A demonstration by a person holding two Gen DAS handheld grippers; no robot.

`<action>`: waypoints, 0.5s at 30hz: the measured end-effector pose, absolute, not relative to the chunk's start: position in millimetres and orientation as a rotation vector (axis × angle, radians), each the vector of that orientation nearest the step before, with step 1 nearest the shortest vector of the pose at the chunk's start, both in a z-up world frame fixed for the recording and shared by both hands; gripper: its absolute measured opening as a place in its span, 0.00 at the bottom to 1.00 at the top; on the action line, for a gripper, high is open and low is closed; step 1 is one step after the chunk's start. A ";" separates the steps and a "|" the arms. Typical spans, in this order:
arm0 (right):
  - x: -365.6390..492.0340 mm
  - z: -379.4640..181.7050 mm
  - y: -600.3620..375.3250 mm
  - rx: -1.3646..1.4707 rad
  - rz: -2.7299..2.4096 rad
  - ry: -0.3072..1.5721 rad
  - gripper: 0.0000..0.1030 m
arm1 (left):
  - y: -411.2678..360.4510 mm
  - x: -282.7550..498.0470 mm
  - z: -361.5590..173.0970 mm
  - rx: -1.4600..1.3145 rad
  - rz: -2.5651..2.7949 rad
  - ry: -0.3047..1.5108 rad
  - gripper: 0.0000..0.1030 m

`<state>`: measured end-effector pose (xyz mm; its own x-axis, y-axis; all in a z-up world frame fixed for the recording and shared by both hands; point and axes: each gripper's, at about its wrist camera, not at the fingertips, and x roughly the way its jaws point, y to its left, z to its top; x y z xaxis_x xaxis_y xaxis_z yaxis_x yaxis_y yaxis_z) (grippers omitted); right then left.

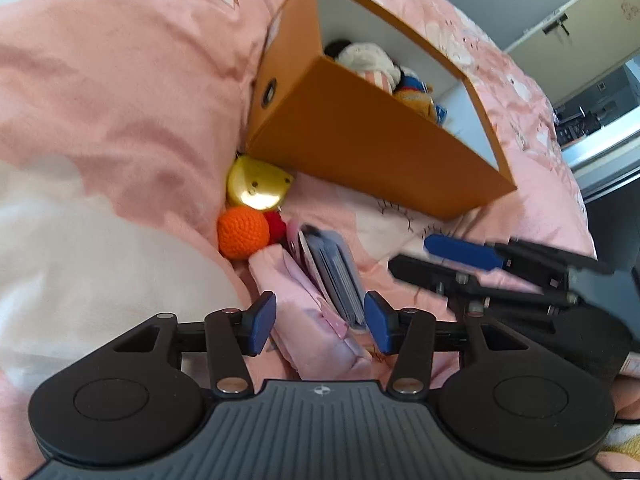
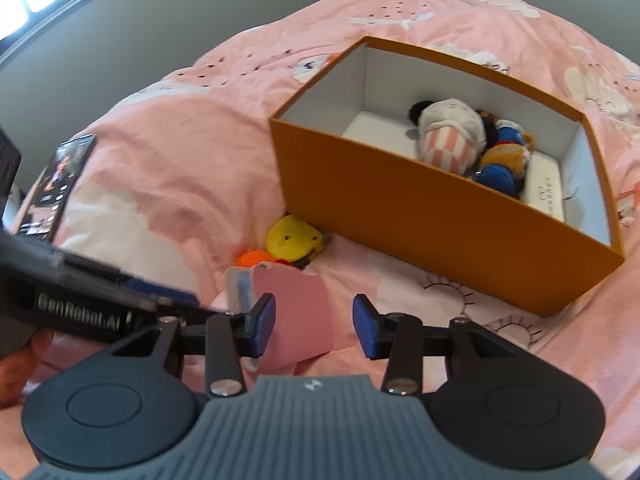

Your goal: Organize objects

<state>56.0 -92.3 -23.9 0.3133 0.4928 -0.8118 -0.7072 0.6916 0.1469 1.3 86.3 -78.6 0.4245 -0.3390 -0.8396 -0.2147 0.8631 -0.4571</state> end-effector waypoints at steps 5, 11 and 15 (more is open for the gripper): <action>62.7 -26.3 -86.6 -0.268 0.788 0.964 0.41 | 82.9 2.9 -84.4 -0.525 -0.101 1.155 0.51; 76.5 -27.3 -89.3 -0.179 0.808 1.014 0.41 | 64.5 3.8 -82.6 -0.426 -0.208 1.128 0.48; 79.7 -25.2 -83.8 -0.146 0.841 1.026 0.46 | 53.4 6.2 -80.4 -0.381 -0.238 1.118 0.45</action>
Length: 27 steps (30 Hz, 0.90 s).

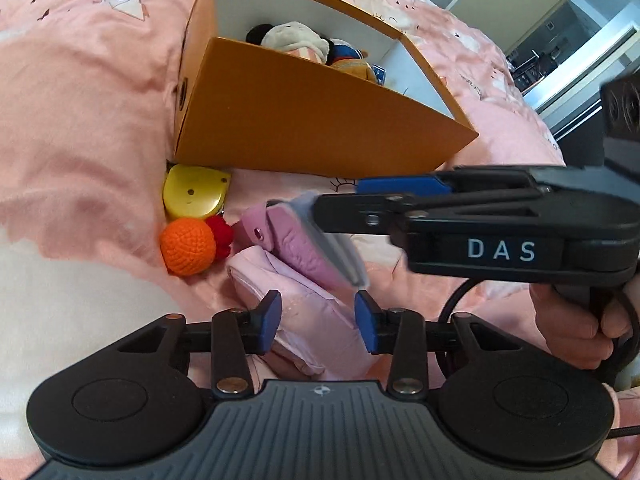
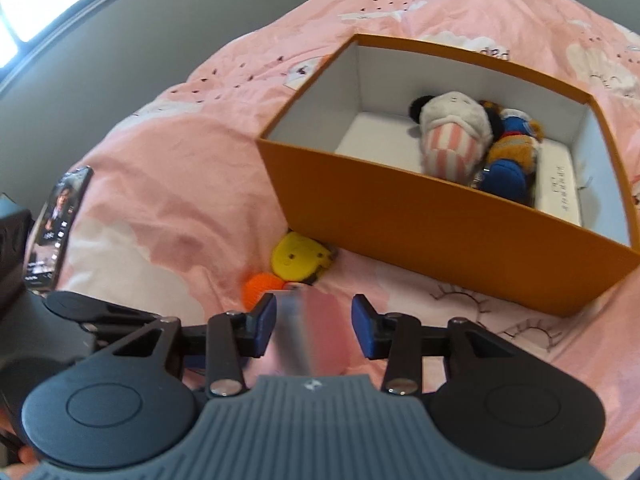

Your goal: Organize objects

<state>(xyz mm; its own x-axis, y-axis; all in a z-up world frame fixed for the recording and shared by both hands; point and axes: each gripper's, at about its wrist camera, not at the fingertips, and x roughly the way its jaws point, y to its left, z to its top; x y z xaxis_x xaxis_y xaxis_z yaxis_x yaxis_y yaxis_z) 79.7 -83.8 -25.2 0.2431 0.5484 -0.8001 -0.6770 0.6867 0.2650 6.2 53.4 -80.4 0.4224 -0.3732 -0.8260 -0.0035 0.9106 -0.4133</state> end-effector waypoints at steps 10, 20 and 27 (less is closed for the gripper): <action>82.8 -43.9 -71.1 -0.133 0.912 1.121 0.33 | 69.9 8.0 -89.3 -0.474 -0.131 1.178 0.59; 82.5 -30.4 -123.6 -0.152 0.756 1.075 0.00 | 63.4 11.6 -100.2 -0.422 -0.078 1.231 0.62; 89.2 -51.4 -168.1 -0.105 0.626 1.140 0.01 | 50.4 12.4 -78.5 -0.317 -0.082 1.119 0.38</action>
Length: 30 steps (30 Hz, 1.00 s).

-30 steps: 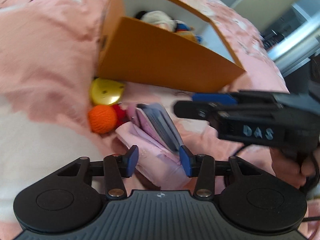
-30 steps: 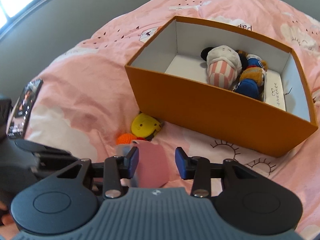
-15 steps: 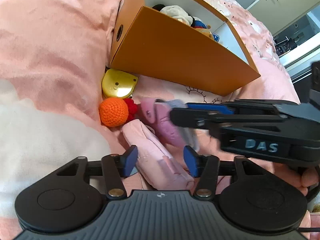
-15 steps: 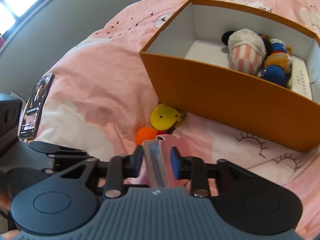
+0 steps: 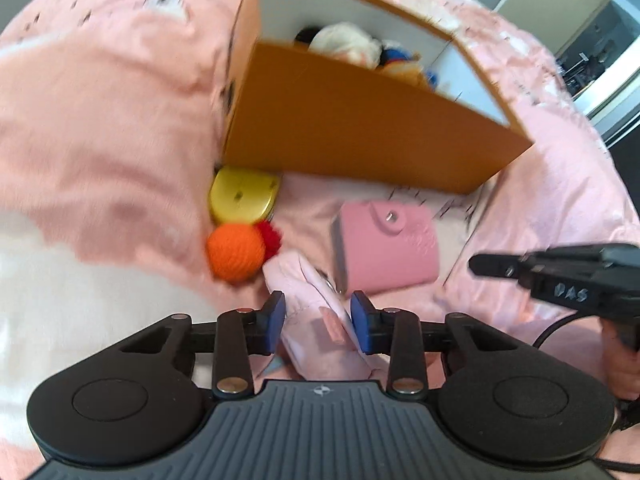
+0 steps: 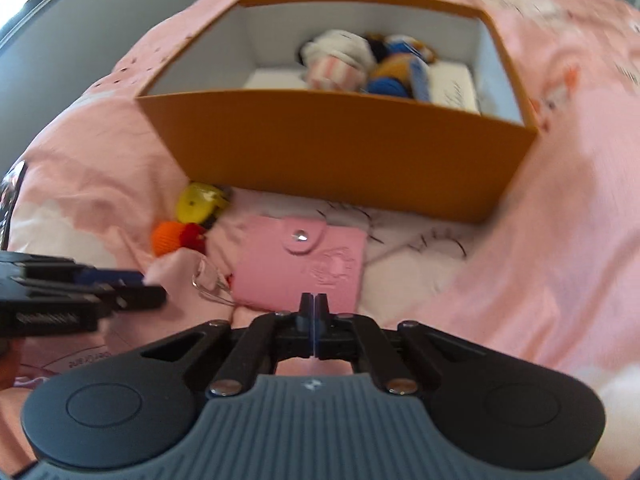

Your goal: Organize objects

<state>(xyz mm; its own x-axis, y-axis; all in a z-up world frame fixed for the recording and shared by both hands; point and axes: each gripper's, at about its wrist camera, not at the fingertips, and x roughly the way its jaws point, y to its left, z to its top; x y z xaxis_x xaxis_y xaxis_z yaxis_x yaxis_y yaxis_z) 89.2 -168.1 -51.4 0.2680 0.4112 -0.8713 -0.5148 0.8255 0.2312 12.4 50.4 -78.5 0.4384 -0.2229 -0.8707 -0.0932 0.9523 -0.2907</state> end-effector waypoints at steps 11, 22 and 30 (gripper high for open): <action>85.7 -55.2 -155.3 -0.150 0.753 1.089 0.14 | 42.8 19.0 -67.8 -0.324 -0.086 1.071 0.10; 84.1 -47.3 -156.4 -0.111 0.765 1.069 0.23 | 57.7 21.3 -90.9 -0.594 -0.128 1.171 0.39; 80.1 -32.2 -156.8 -0.087 0.788 1.036 0.30 | 57.1 26.1 -98.5 -0.721 -0.227 1.127 0.39</action>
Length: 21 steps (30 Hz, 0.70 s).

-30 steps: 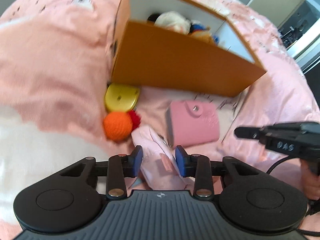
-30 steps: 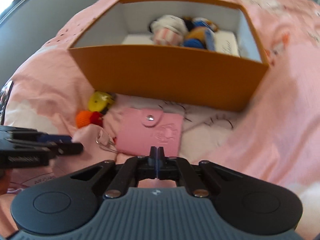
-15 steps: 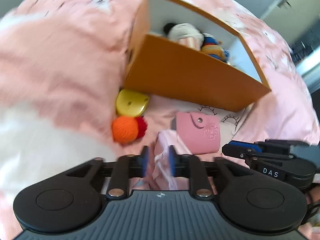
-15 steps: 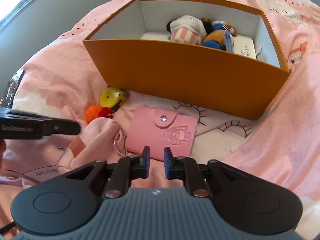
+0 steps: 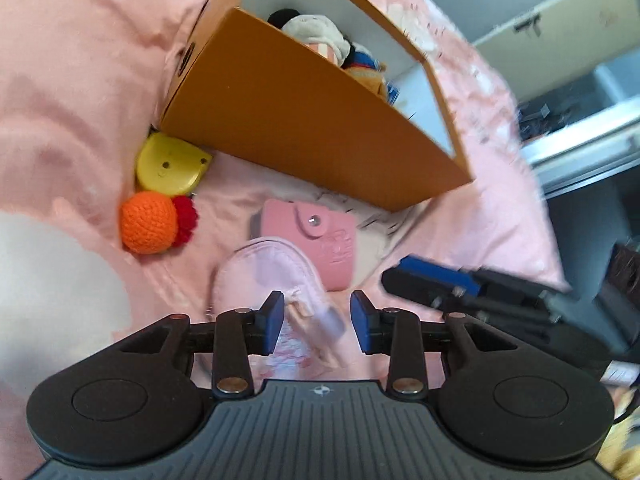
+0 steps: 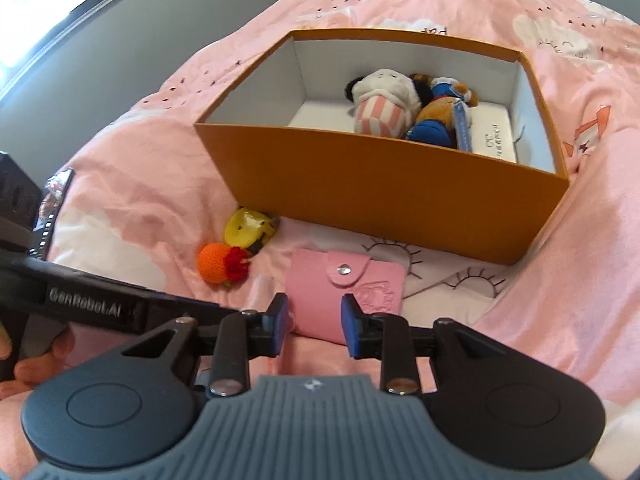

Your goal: Organize objects

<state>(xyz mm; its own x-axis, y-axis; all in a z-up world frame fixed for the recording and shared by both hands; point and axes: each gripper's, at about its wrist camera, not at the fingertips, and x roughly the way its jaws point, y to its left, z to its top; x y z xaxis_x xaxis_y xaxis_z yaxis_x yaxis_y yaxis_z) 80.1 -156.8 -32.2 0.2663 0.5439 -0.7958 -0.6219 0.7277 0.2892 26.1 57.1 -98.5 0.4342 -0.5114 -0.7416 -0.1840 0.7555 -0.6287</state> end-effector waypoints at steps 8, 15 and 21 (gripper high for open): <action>63.3 -32.9 -131.0 -0.186 0.929 1.047 0.40 | 59.6 18.8 -89.7 -0.575 -0.048 1.171 0.39; 51.0 -55.9 -104.8 -0.389 0.911 1.064 0.42 | 60.5 14.9 -96.8 -0.588 -0.062 1.190 0.39; 64.1 -78.9 -113.6 -0.348 0.874 1.149 0.21 | 49.3 20.1 -87.5 -0.473 -0.136 1.149 0.39</action>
